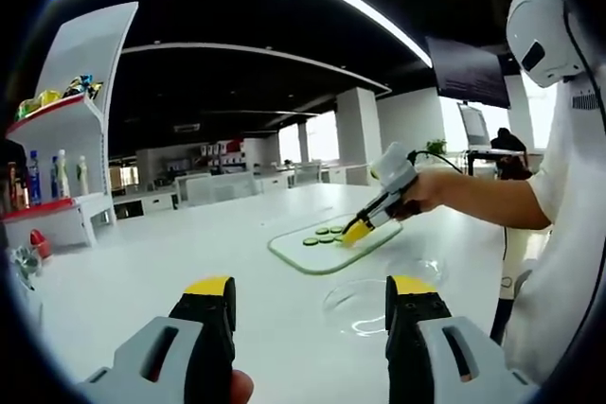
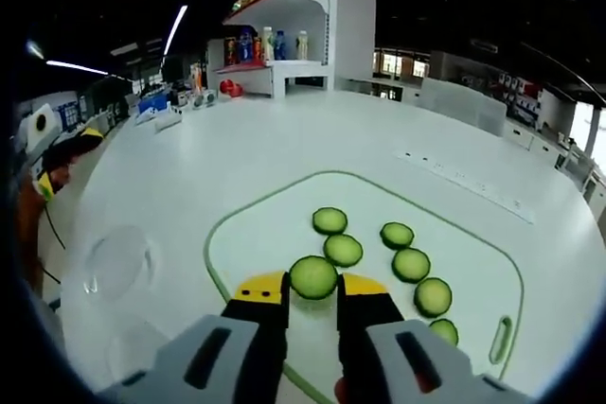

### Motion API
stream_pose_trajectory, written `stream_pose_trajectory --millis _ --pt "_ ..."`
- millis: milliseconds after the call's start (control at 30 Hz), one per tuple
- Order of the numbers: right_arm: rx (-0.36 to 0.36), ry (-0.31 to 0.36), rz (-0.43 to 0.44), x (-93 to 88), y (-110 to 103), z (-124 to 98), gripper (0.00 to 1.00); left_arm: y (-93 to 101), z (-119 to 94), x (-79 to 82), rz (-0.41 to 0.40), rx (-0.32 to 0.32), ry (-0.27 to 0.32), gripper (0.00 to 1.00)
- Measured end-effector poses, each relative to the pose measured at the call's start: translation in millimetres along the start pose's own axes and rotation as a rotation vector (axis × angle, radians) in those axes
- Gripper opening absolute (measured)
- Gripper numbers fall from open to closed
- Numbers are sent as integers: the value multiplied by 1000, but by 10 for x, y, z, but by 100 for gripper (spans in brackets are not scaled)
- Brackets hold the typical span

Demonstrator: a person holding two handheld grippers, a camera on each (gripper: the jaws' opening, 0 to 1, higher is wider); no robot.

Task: Open the petri dish lid, add cucumber slices into the petri dish, and close the lid

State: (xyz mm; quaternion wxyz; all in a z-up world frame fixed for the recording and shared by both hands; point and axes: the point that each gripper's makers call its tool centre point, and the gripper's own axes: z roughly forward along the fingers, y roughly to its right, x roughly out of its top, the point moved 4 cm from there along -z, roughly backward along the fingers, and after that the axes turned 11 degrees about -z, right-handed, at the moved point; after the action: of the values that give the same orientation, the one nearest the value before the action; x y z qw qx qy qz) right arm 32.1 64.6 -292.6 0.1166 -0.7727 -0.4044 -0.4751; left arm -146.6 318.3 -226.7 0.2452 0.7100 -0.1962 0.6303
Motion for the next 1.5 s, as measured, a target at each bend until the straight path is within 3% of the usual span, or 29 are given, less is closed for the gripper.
stream_pose_trajectory --millis 1033,1500 --pt "-22 63 25 3 50 -320 20 87 43 102 -16 -35 41 64" --pt "39 171 78 84 -245 -738 20 113 99 64 -20 -51 24 64"
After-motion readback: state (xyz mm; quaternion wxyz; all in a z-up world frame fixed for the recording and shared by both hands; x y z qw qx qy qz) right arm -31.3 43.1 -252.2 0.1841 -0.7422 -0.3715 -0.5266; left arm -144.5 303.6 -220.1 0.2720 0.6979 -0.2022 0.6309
